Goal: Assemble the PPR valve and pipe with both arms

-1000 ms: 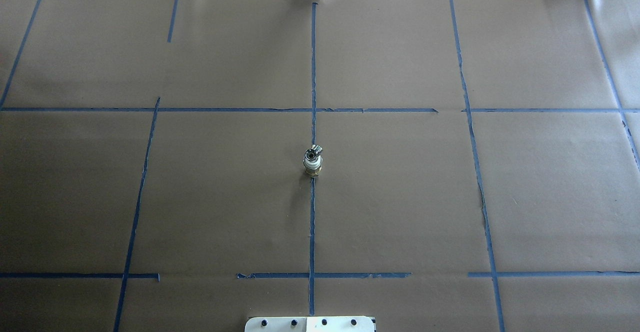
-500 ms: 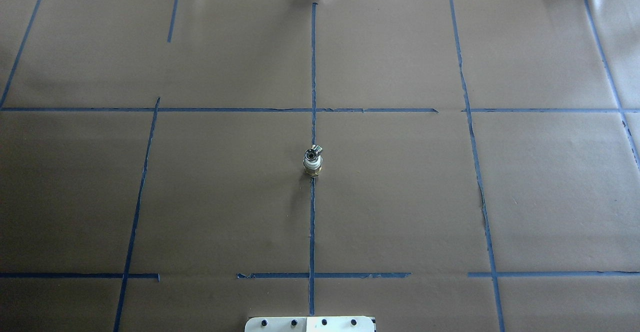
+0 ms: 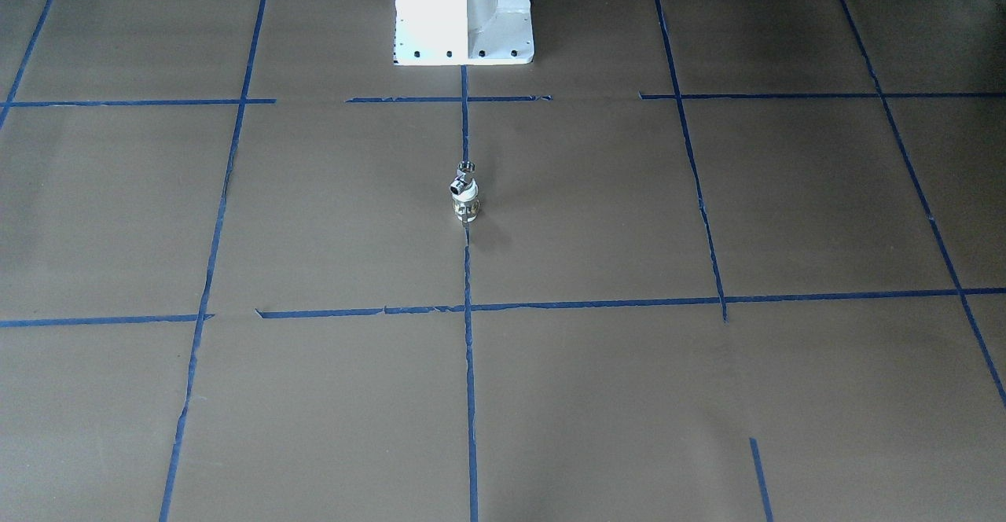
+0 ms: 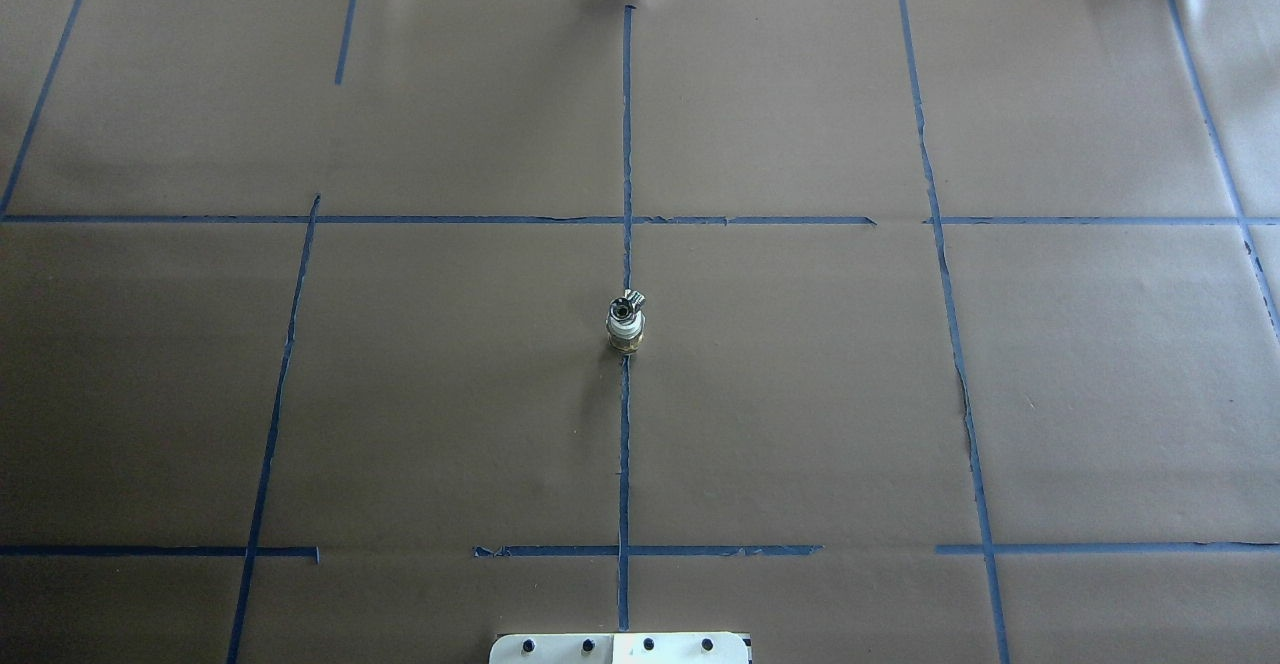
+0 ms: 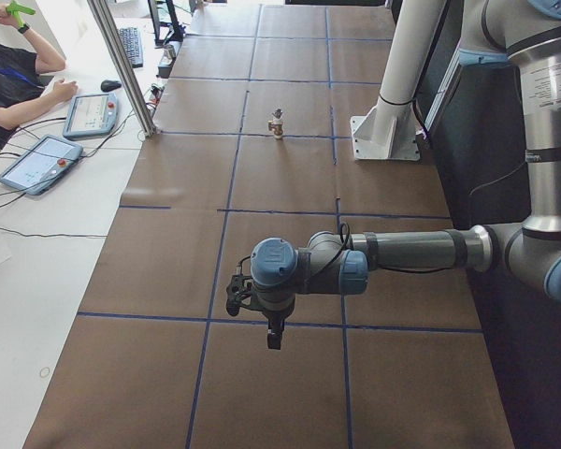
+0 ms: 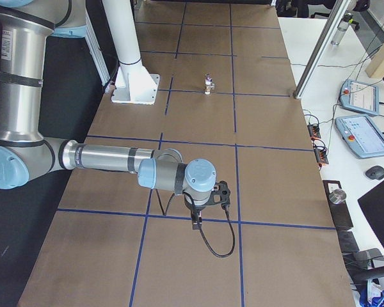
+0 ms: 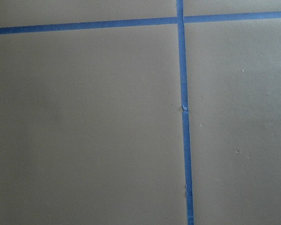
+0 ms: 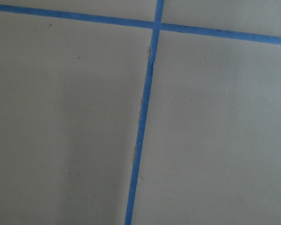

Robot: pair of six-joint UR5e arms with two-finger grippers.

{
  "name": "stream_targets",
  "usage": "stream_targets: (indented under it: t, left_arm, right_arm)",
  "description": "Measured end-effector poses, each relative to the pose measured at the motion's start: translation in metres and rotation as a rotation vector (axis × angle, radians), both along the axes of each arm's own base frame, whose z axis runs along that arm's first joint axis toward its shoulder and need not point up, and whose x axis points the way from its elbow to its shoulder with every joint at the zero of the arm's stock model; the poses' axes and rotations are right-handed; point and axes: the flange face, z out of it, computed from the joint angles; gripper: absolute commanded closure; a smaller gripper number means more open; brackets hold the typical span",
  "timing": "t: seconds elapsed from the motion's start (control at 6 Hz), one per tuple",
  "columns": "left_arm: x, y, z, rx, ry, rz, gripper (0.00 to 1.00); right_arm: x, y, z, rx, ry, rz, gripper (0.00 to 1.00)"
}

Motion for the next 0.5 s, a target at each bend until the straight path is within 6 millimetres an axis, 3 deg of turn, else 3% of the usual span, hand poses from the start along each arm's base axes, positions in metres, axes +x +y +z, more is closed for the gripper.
stream_targets:
  t: [0.5]
  left_arm:
    - [0.0006,-0.0006,-0.0026,0.005,0.000,0.001,0.00]
  right_arm:
    - [-0.0011,0.0000,0.0008,-0.002,-0.001,-0.002,0.00]
